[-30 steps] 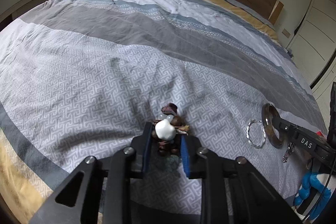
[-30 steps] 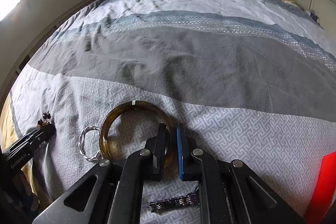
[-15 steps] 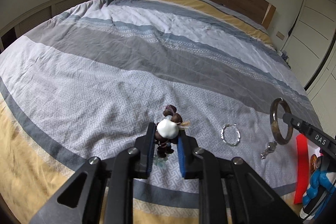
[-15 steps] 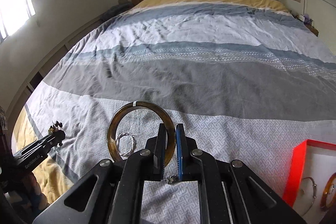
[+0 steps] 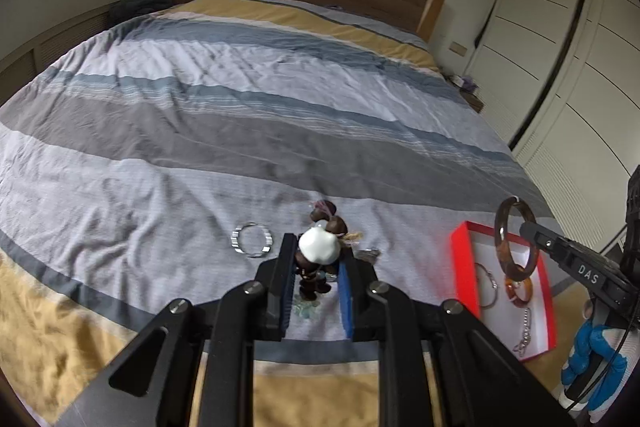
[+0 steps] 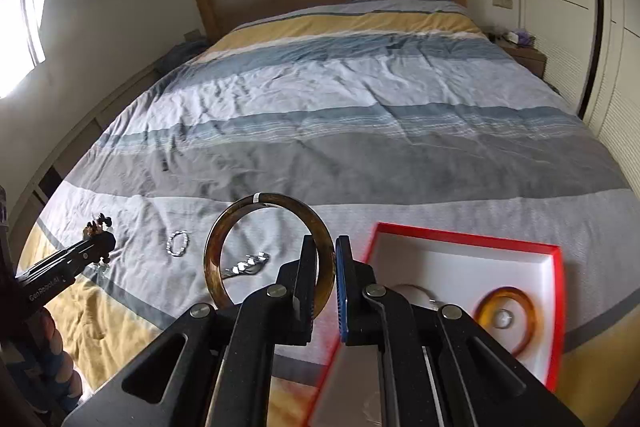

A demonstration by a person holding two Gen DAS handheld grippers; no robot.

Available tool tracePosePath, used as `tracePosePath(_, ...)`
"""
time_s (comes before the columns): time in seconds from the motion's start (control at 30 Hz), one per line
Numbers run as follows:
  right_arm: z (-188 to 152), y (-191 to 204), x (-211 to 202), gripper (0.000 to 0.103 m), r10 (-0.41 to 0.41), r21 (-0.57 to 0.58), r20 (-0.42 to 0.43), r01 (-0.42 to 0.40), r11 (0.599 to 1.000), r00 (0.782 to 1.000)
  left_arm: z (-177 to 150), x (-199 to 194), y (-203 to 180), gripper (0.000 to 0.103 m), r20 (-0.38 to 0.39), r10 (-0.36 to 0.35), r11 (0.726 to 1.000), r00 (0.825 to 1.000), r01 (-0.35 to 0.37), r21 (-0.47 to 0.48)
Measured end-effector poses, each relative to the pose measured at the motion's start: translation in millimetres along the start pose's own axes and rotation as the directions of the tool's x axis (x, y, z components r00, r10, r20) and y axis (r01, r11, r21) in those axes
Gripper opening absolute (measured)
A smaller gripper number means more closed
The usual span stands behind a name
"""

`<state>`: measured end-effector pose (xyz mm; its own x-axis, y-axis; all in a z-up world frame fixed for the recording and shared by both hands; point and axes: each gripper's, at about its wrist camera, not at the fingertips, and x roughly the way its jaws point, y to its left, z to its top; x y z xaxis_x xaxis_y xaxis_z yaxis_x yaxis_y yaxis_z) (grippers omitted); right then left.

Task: Organize jewelry
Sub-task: 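Carry the dark bangle with the right gripper while the left carries the beaded brooch into the red box, then open the right gripper releasing the dark bangle while the left releases the brooch in the box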

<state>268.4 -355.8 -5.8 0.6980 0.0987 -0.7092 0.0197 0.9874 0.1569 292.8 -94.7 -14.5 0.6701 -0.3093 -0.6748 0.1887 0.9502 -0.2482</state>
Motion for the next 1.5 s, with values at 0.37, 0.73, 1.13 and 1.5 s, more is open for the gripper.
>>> tracePosePath(0.37, -54.8, -106.8, -0.8, 0.009, -0.134, 0.053, -0.095, 0.139, 0.989, 0.986, -45.4, 58.7, -156.2, 0.017, -0.168, -0.194, 0.960, 0.967, 0.222, 0.171)
tracePosePath(0.73, -85.3, -133.5, 18.8, 0.009, -0.192, -0.006, -0.162, 0.194, 0.981, 0.968, -91.1, 116.0, -187.3, 0.018, -0.293, -0.145, 0.955, 0.945, 0.211, 0.210)
tracePosePath(1.13, -88.4, -132.3, 20.6, 0.011, -0.216, -0.019, -0.166, 0.216, 0.976, 0.962, -91.4, 119.2, -188.4, 0.019, -0.295, -0.149, 0.950, 0.944, 0.219, 0.222)
tracePosePath(1.5, -93.1, -133.4, 11.8, 0.028, -0.210, -0.009, -0.172, 0.212, 0.977, 0.962, -91.4, 116.2, -190.1, 0.027, -0.310, -0.157, 0.948, 0.938, 0.231, 0.219)
